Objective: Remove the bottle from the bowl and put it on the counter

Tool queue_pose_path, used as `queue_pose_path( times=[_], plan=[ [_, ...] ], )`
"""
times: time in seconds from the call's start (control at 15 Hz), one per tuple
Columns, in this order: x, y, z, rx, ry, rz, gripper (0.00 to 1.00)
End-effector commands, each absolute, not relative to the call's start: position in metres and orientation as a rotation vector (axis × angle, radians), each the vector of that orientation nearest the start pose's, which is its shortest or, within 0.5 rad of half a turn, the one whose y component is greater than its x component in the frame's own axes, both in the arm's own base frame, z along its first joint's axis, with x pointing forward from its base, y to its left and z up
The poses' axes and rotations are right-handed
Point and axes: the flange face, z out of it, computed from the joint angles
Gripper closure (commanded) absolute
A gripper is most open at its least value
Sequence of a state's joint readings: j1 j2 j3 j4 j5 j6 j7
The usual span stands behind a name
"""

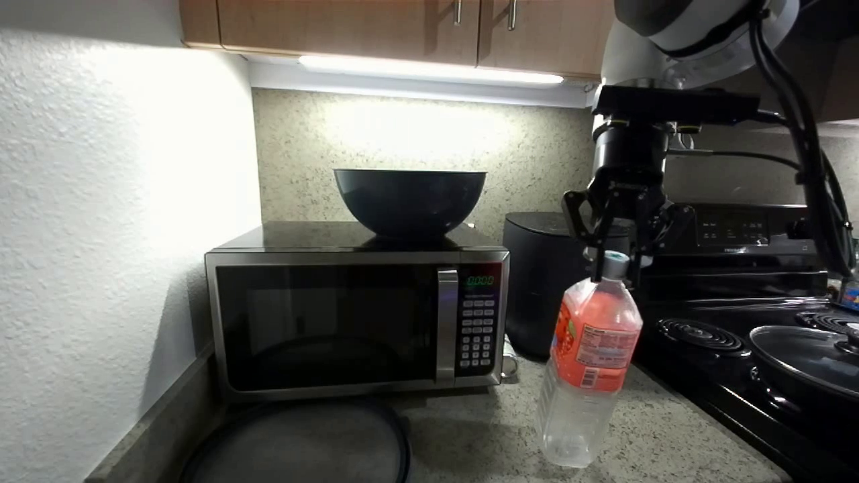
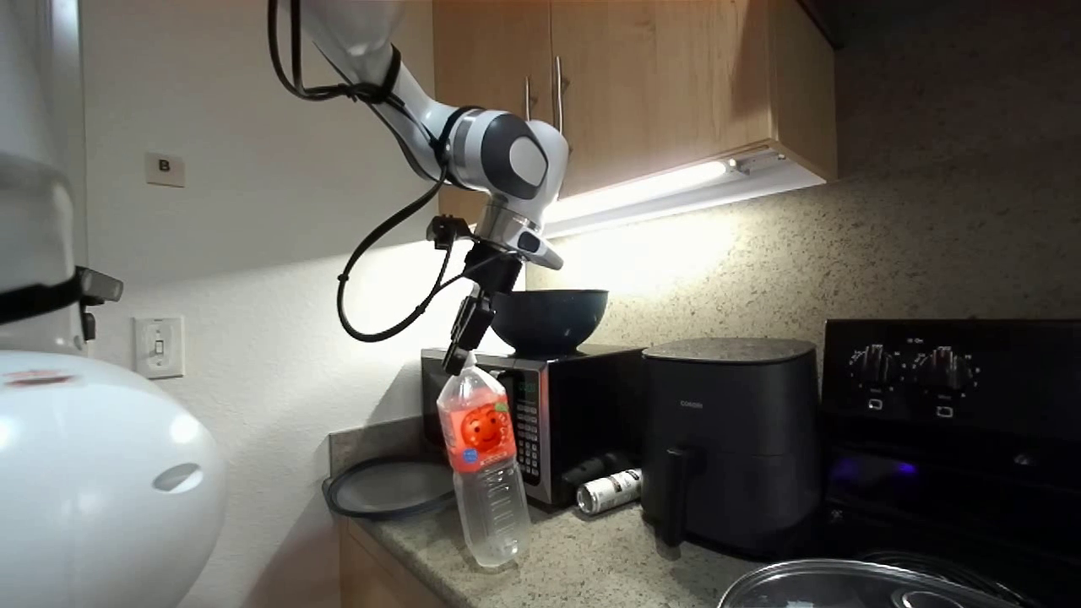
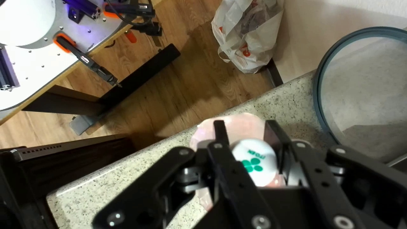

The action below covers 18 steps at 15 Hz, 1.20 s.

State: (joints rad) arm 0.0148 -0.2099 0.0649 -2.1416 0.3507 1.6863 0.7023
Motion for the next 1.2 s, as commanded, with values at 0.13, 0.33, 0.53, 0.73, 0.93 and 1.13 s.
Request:
queue_pose_path(
  times=[0.13,0.33,0.53,0.73,0.93,1.13],
  plan=[
    [0.469,0.073,0.469,-2.701,1.062,0.564,0.87],
    [0.471,0.073,0.462,-2.692,1.053,0.588,0.87],
    [0.473,0.073,0.463,-2.694,1.057,0.578,0.82],
    [0.474,0.074,0.464,-2.698,1.054,0.571,0.34],
    [0.474,0.075,0.463,-2.699,1.052,0.57,0.16],
    [0.475,0.075,0.463,-2.7,1.054,0.56,0.01]
  ],
)
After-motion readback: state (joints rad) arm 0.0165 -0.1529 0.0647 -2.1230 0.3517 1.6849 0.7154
